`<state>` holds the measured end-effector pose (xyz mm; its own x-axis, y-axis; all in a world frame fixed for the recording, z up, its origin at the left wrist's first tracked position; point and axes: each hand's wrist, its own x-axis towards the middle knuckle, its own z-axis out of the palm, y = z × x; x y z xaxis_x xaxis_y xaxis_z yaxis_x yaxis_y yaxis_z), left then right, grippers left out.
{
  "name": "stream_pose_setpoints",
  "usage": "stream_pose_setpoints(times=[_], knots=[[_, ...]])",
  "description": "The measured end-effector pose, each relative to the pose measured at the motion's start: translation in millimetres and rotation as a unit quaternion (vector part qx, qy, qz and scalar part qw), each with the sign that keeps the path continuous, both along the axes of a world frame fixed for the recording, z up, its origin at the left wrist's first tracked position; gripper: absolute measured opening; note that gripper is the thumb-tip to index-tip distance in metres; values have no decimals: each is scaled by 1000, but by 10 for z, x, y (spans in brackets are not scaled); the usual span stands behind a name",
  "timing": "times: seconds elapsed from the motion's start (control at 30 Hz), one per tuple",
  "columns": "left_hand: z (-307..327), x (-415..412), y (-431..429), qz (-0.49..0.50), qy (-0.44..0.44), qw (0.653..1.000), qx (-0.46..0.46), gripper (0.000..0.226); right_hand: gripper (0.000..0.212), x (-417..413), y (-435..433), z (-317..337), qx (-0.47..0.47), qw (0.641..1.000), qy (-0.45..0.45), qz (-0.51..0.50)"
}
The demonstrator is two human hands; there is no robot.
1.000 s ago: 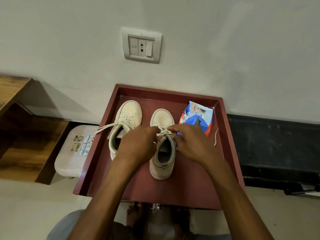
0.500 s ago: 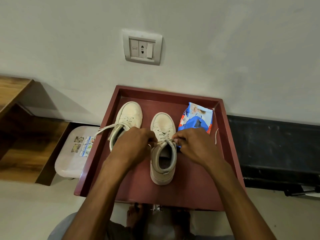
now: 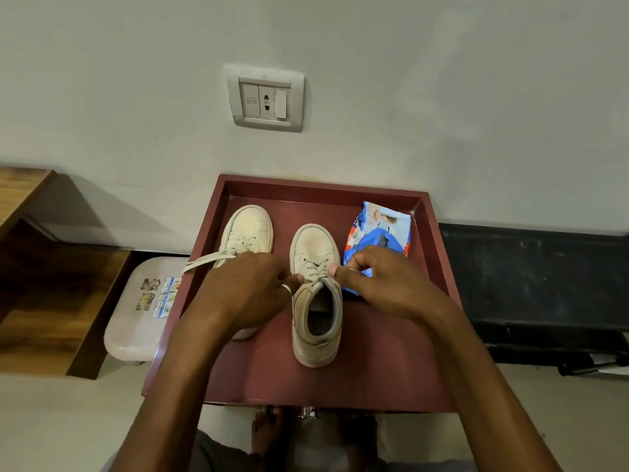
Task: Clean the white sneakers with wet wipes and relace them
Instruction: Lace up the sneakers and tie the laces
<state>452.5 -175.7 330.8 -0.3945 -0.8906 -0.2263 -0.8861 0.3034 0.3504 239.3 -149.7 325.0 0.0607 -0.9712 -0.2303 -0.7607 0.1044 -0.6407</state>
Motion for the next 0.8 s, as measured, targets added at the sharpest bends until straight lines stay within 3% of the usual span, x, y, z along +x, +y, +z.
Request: stream_pose_setpoints(times=[0.13, 0.23, 0.43, 0.53, 0.7, 0.8], knots=[[23, 84, -46, 11, 110, 994, 27, 30, 36, 22, 2, 126, 27, 977, -195, -78], [38, 155, -80, 12, 165, 985, 47, 26, 29, 16, -4, 141, 17, 952, -288, -98], [70, 156, -79, 71, 283, 951, 104, 21, 23, 34, -2, 152, 21, 941, -326, -89], [84, 65, -36, 106, 376, 911, 135, 14, 20, 53, 5, 149, 14, 938, -338, -79], [41, -124, 31, 137, 495, 843, 159, 21, 16, 105, 13, 147, -54, 937, -334, -88], [10, -218, 56, 165, 511, 831, 143, 23, 11, 112, 5, 138, -87, 934, -330, -101]])
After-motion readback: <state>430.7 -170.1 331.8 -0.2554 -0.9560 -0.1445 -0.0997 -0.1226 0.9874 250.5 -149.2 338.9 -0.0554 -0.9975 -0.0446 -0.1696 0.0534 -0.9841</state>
